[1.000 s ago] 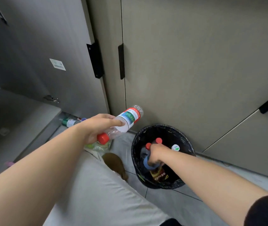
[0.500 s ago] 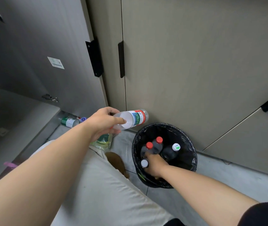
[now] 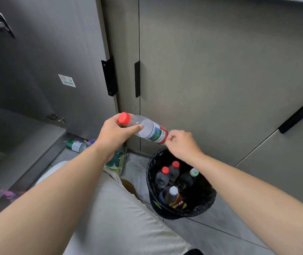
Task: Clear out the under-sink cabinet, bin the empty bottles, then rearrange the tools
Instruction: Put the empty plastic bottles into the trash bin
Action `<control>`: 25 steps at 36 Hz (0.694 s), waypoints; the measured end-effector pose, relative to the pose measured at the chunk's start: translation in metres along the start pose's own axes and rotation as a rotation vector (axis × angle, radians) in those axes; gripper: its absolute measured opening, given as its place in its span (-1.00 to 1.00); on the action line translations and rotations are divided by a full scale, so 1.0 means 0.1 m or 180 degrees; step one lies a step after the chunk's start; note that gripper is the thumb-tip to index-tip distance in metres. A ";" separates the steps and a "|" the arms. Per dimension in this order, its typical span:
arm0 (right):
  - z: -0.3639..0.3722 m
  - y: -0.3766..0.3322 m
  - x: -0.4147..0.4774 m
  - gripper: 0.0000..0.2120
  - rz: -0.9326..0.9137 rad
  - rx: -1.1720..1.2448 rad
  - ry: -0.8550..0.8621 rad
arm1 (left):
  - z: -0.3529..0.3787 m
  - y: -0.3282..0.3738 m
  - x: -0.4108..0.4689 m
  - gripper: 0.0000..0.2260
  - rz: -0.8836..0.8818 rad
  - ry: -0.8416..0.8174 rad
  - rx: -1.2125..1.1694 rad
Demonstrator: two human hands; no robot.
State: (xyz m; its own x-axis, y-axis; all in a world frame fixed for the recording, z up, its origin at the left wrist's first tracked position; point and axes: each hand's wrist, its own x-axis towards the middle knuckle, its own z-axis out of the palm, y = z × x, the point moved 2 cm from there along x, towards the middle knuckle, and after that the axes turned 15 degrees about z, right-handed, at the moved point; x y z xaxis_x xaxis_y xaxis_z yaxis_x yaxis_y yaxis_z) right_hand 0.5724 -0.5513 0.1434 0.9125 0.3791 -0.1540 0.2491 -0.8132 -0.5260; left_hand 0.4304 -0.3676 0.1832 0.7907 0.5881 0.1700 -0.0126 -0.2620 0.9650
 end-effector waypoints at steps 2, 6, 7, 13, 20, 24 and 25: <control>-0.24 -0.22 -0.03 -0.93 -0.0469 0.0689 0.0262 | 0.03 0.04 -0.02 -0.69 0.0103 -0.0082 -0.0018; -0.47 -0.57 -0.17 -0.71 -0.1204 0.0947 -0.0431 | 0.13 0.12 -0.07 -0.70 0.0314 -0.0432 -0.0164; -0.48 -0.62 -0.20 -0.63 -0.1319 0.0844 -0.0531 | 0.15 0.13 -0.09 -0.69 0.0367 -0.0531 -0.0212; -0.44 -0.62 -0.23 -0.66 -0.1440 0.0501 -0.0250 | 0.26 0.16 -0.13 -0.69 0.0538 -0.0995 -0.0125; -0.51 -0.40 -0.17 -0.81 -0.1257 0.0245 -0.0192 | 0.37 0.07 -0.15 -0.59 0.0356 -0.1511 0.0225; -0.43 -0.14 -0.12 -0.81 -0.0784 -0.0171 -0.0504 | 0.33 -0.04 -0.08 -0.77 0.0503 -0.1233 0.1225; -0.39 -0.06 -0.11 -0.81 -0.0685 -0.0216 -0.0598 | 0.33 -0.06 -0.06 -0.83 0.0529 -0.1185 0.1297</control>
State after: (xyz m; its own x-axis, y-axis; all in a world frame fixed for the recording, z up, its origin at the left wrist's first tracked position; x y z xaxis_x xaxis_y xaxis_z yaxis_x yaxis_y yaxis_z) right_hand 0.5734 -0.5678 0.1803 0.7618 0.6160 -0.2005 0.4573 -0.7306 -0.5071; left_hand 0.4453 -0.3946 0.1694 0.9614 0.2241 0.1598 0.0234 -0.6450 0.7638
